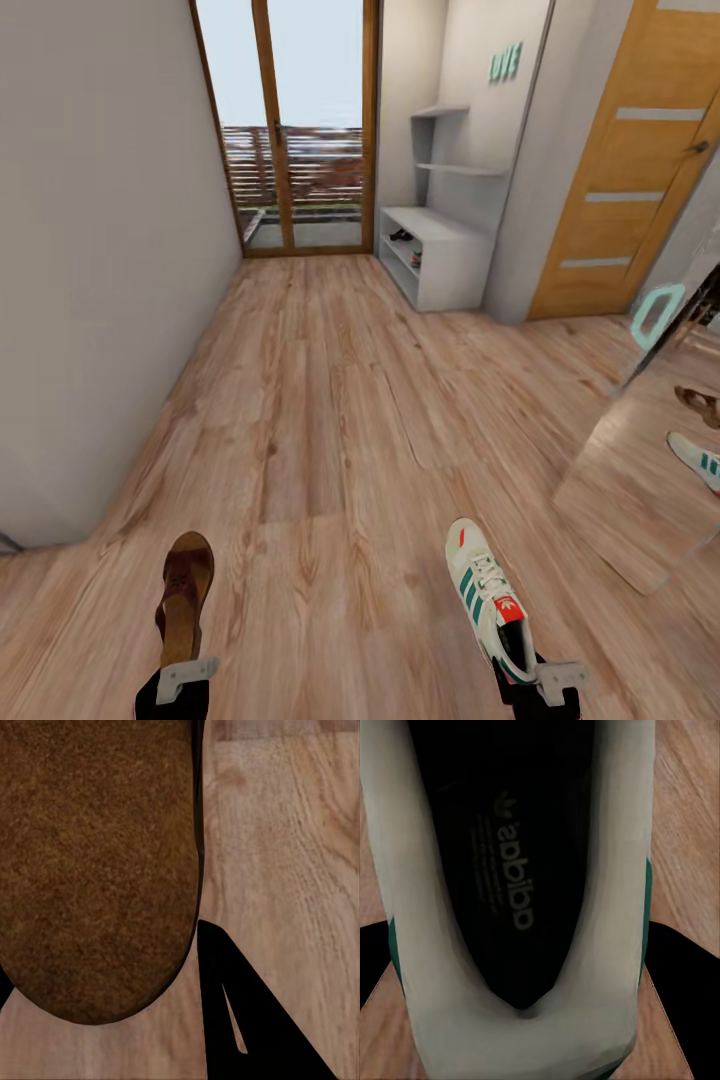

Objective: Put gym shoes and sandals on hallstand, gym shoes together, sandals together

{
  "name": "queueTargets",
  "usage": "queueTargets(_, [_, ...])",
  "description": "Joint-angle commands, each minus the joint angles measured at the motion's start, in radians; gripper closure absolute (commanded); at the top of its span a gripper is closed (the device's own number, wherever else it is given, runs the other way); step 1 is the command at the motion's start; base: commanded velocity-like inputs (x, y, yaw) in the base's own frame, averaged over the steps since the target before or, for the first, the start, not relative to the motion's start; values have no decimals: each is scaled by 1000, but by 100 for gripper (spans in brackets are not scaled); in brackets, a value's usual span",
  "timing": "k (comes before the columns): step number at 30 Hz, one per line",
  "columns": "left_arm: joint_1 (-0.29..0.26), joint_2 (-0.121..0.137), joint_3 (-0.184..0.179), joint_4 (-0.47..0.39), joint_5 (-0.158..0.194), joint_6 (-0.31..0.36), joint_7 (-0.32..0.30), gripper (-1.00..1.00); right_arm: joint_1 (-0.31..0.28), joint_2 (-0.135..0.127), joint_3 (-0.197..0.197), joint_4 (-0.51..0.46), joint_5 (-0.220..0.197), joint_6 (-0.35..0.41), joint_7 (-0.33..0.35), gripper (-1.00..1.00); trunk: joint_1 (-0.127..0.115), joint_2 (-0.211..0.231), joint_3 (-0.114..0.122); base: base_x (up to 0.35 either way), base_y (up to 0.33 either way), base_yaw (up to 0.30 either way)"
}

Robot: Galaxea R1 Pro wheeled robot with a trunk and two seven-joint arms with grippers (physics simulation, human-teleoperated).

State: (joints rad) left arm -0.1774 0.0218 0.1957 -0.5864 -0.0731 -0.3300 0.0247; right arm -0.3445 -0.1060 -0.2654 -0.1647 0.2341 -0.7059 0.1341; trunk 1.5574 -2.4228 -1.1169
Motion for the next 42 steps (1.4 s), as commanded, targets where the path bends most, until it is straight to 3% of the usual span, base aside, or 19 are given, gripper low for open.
queueTargets(1, [-1, 0, 2, 0, -11, -3, 3, 100, -1, 0, -9, 1, 4, -3, 7, 100, 0, 0, -1, 339, 0, 0])
queueTargets(16, [-1, 0, 2, 0, -8, -3, 3, 100, -1, 0, -9, 1, 4, -3, 7, 100, 0, 0, -1, 339, 0, 3])
queueTargets(26, [-1, 1, 3, 0, -4, -3, 3, 100, 0, 2, -9, 1, 4, -3, 7, 100, 0, 0, -1, 339, 0, 200])
queueTargets(42, [-1, 1, 2, 0, -4, -3, 3, 100, -1, 2, -9, 1, 4, -3, 7, 100, 0, 0, -1, 339, 0, 12])
